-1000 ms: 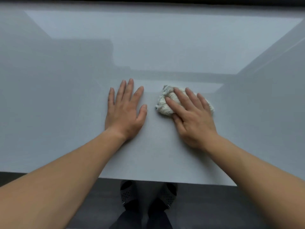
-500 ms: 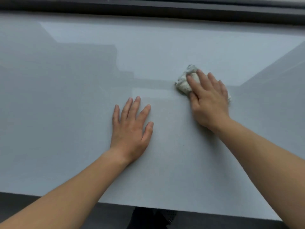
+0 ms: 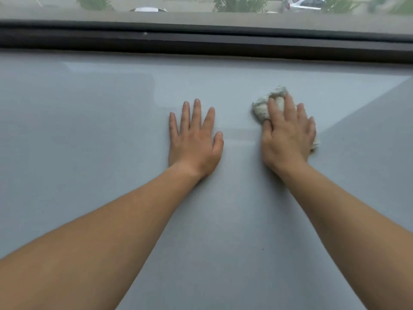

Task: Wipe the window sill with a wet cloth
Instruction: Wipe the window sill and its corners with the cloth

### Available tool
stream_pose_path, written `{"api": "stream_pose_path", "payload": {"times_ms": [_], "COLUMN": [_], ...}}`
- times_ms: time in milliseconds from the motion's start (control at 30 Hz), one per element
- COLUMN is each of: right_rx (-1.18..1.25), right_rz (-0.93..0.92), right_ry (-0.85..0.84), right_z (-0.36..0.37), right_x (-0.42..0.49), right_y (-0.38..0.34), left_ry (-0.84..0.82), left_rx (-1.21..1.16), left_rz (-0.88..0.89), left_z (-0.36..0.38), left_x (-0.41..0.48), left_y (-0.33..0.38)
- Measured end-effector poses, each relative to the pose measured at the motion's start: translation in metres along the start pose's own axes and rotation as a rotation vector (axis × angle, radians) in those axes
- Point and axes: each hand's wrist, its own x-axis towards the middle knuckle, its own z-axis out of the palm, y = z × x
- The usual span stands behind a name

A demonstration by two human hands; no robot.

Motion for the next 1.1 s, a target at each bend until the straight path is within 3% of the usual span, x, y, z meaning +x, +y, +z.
{"api": "stream_pose_path", "payload": {"times_ms": [167, 233, 333, 400, 567, 600, 733, 900, 1100], "right_rx": [-0.082, -0.093, -0.022, -0.008, -0.085, -0.080, -0.050, -0.076, -0.048], "right_rz": [-0.459, -0.400, -0.067, 0.035, -0.509, -0.501, -0.183, -0.518, -0.190], "right_ry": [-0.146, -0.116, -0.031, 0.006, -0.135, -0.129, -0.043, -0.141, -0.027], "right_z": [-0.005, -0.009, -0.010, -0.003, 0.003, 0.001, 0.008, 0.010, -0.022], "right_x": [-0.005, 0.030, 0.072, 0.074, 0.062, 0.075, 0.100, 0.102, 0.122], "right_y": [0.011, 0.024, 0.020, -0.004, -0.023, -0.017, -0.038, -0.058, 0.053], "left_ry": [0.025, 0.018, 0.001, -0.003, 0.005, 0.000, -0.007, 0.002, -0.028], "left_rx": [0.016, 0.020, 0.023, 0.031, 0.044, 0.048, 0.043, 0.045, 0.068], "left_rz": [0.003, 0.002, 0.001, 0.001, 0.005, 0.009, 0.007, 0.004, 0.007], "left_z": [0.002, 0.000, -0.001, -0.002, -0.001, -0.002, -0.001, 0.000, -0.003], "left_x": [0.000, 0.000, -0.001, 0.000, 0.001, 0.001, 0.002, 0.003, 0.002], "left_y": [0.001, 0.002, 0.003, 0.003, 0.003, 0.004, 0.003, 0.003, 0.002]}}
